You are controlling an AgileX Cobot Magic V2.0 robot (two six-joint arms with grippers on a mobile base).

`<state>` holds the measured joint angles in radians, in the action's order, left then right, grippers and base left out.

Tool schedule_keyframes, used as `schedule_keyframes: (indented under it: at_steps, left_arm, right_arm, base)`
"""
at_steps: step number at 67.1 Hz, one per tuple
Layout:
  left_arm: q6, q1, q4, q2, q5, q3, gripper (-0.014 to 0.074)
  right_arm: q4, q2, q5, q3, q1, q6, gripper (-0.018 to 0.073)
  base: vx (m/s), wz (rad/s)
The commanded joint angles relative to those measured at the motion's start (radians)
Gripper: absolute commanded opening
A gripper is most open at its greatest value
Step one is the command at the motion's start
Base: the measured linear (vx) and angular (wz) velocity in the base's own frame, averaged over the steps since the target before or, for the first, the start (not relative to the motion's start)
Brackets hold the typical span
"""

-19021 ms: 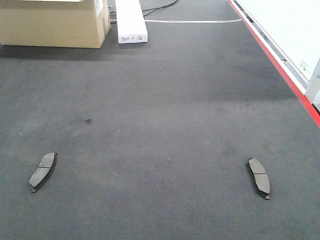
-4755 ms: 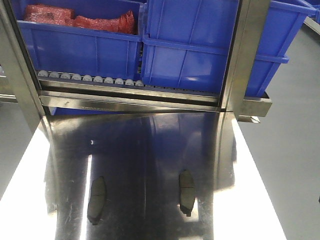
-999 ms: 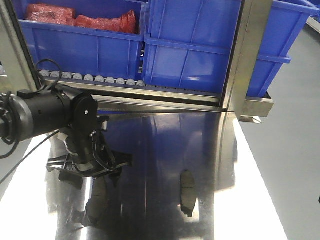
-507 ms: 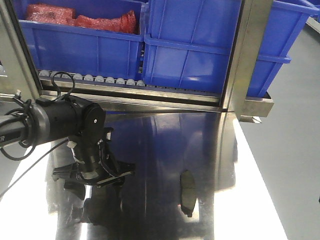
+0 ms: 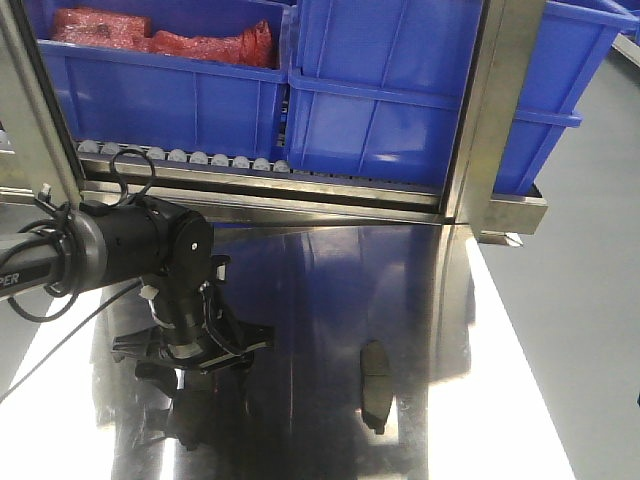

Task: Move and align brake pads A on conveyor
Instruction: 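Lower the open left gripper over the nearer-left brake pad, then close the left gripper on the pad and lift it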

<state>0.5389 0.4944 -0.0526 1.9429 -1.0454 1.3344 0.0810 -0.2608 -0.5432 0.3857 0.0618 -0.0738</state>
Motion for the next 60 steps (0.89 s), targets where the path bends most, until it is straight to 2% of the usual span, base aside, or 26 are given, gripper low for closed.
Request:
schedule_keyframes:
  at_steps: [1, 50, 60]
  left_arm:
    - [0.011, 0.003, -0.01, -0.047, 0.003, 0.029, 0.0535]
    - [0.018, 0.003, -0.002, -0.032, -0.03, 0.029, 0.0533]
    - [0.018, 0.003, -0.002, -0.032, -0.027, 0.029, 0.0473]
  right_arm:
    - [0.0, -0.007, 0.077, 0.027, -0.001, -0.003, 0.0576]
    - [0.0, -0.007, 0.077, 0.027, -0.001, -0.003, 0.0576]
    - [0.0, -0.007, 0.077, 0.027, -0.001, -0.003, 0.0576]
  base:
    - [0.0, 0.0]
    - [0.0, 0.0]
    - [0.0, 0.0]
